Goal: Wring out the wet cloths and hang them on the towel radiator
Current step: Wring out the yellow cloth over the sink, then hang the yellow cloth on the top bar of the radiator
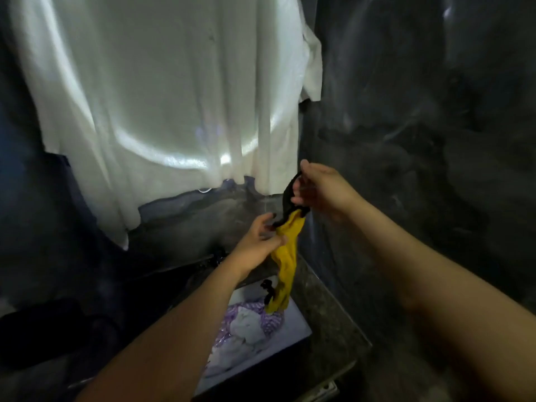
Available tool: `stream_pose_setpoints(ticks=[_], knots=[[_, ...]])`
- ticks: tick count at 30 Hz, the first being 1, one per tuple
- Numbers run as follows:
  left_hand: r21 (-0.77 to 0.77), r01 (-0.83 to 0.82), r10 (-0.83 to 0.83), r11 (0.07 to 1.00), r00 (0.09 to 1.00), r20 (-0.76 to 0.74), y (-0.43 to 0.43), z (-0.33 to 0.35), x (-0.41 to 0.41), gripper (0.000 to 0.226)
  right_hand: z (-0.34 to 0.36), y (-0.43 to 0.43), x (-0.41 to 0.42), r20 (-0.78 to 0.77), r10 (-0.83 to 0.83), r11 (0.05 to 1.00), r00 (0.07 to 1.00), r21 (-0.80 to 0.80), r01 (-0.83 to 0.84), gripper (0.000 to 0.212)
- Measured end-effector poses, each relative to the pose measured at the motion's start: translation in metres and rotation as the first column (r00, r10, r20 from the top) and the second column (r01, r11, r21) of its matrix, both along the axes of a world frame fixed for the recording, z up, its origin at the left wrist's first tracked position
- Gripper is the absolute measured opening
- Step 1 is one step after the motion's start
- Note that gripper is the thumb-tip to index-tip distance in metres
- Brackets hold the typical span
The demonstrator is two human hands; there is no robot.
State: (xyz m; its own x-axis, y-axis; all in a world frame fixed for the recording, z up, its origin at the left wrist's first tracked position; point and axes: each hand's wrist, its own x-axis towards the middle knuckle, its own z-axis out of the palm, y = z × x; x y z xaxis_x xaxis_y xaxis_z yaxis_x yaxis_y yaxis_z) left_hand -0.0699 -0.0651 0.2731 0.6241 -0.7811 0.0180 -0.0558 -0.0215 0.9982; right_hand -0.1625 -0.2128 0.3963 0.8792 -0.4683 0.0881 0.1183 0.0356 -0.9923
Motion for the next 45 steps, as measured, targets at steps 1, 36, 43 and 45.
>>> stream_pose_setpoints(ticks=[1, 36, 43, 45], knots=[[0.007, 0.027, -0.028, 1.0, 0.997, 0.076, -0.001, 0.004, -0.005, 0.067, 0.002, 0.006, -0.005, -0.005, 0.001, 1.0, 1.0, 0.001, -0.001, 0.034], [-0.34, 0.503, -0.601, 0.794, 0.73, -0.324, -0.135, 0.141, -0.216, 0.028, 0.042, -0.093, -0.399, 0.568, -0.672, 0.126, 0.475, -0.544, 0.829, 0.013], [0.21, 0.857, -0.874, 0.471, 0.485, -0.016, -0.188, 0.163, -0.321, 0.031, 0.021, -0.144, -0.492, 0.022, -0.887, 0.437, 0.461, -0.283, 0.854, 0.018], [0.339, 0.798, -0.858, 0.498, 0.509, 0.061, -0.203, 0.163, -0.347, 0.029, 0.015, -0.154, -0.515, -0.131, -0.894, 0.444, 0.428, -0.395, 0.804, 0.026]])
